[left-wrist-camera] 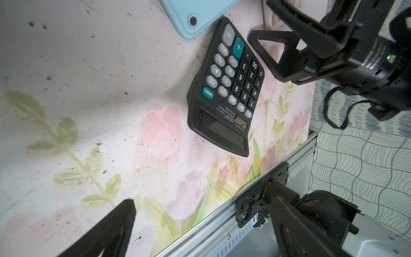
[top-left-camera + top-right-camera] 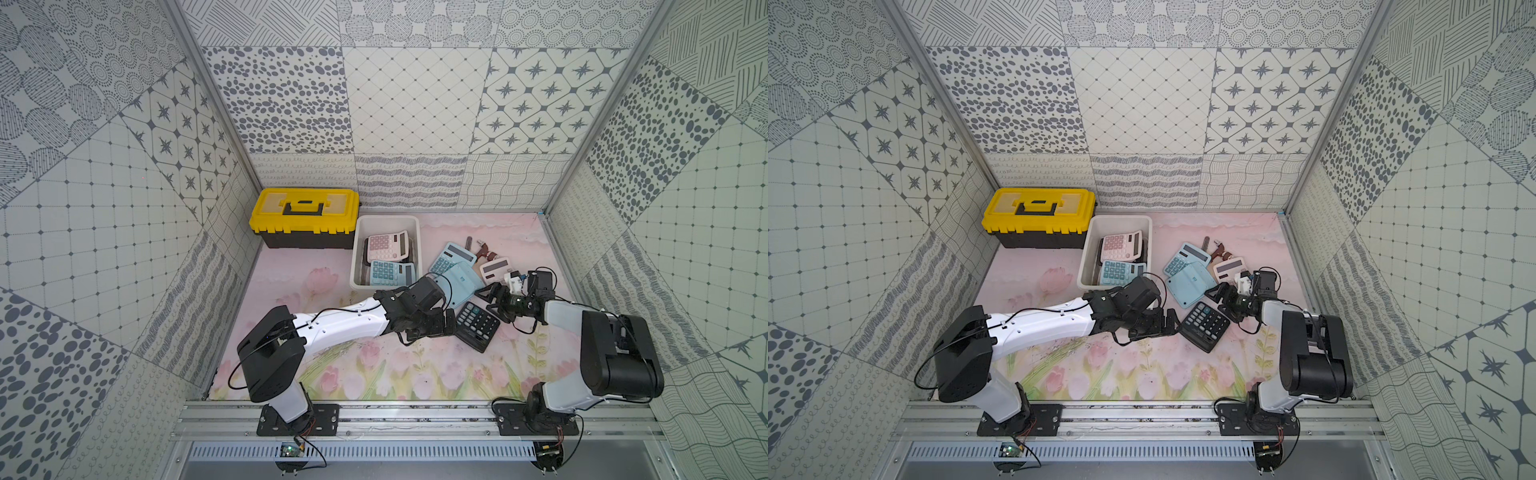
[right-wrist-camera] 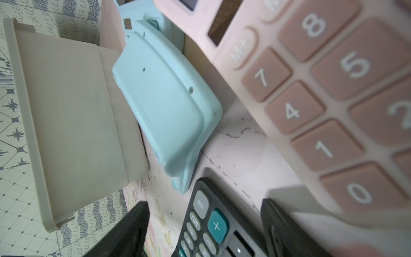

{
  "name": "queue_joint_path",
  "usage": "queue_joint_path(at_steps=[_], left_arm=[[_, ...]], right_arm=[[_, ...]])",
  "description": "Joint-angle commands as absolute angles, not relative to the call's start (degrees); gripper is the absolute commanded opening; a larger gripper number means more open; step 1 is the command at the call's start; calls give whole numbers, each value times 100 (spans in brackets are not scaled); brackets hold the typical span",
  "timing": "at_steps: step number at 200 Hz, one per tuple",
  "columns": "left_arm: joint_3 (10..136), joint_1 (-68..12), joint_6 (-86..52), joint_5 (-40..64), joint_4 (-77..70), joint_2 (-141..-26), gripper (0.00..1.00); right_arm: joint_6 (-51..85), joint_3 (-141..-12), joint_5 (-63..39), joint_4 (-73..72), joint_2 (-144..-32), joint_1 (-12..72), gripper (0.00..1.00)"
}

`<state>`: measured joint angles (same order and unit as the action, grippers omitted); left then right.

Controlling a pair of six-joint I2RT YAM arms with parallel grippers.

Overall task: Put the calculator in the storage box
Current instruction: Adjust the calculator at the center of the board.

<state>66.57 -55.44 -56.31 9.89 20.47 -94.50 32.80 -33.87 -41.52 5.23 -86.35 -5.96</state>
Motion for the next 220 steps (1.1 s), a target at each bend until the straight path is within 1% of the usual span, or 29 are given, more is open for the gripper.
queue_joint_path(at_steps=[1,38,62,89,131,150,171,185,201,206,213,220], left_arm=[[6679,-5551,-5485,888,2113,-9336,100],[6456,-5554,-5510,834,2106,-9203,100],[6292,-5557,-5579,1029,1966,-9291,100],[6100,-5541,-5701,1285,1725,-9382,100],[5769,-5493,-5842,1268,1728,-9241,99],[5583,-5467,-5914,1261,1753,-9139,97],[5385,-5453,-5993,1217,1709,-9040,96],[5319,-5447,-6027,1238,1625,-9031,91],[5364,-5435,-6042,1345,1510,-9108,84],[5393,-5427,-6053,1404,1466,-9147,79],[5447,-5430,-6088,1472,1412,-9213,70],[5495,-5431,-6143,1501,1370,-9259,63]], right_arm=[[3261,-3293,-4121,925,-8384,-580,84],[3510,-2771,-4165,1068,-7672,-503,84],[3738,-2491,-4186,1080,-7251,-354,84],[4142,-2246,-4045,1024,-6882,218,84],[4882,-1822,-3575,944,-6109,1257,84],[4957,-1802,-3490,1040,-5915,1427,84],[4957,-1822,-3487,1001,-5970,1499,84],[4961,-1836,-3522,904,-6094,1584,84],[5024,-1811,-3499,765,-6188,1701,84],[5042,-1805,-3482,741,-6203,1733,84],[5058,-1793,-3459,723,-6213,1759,84],[5054,-1791,-3438,729,-6211,1784,84]])
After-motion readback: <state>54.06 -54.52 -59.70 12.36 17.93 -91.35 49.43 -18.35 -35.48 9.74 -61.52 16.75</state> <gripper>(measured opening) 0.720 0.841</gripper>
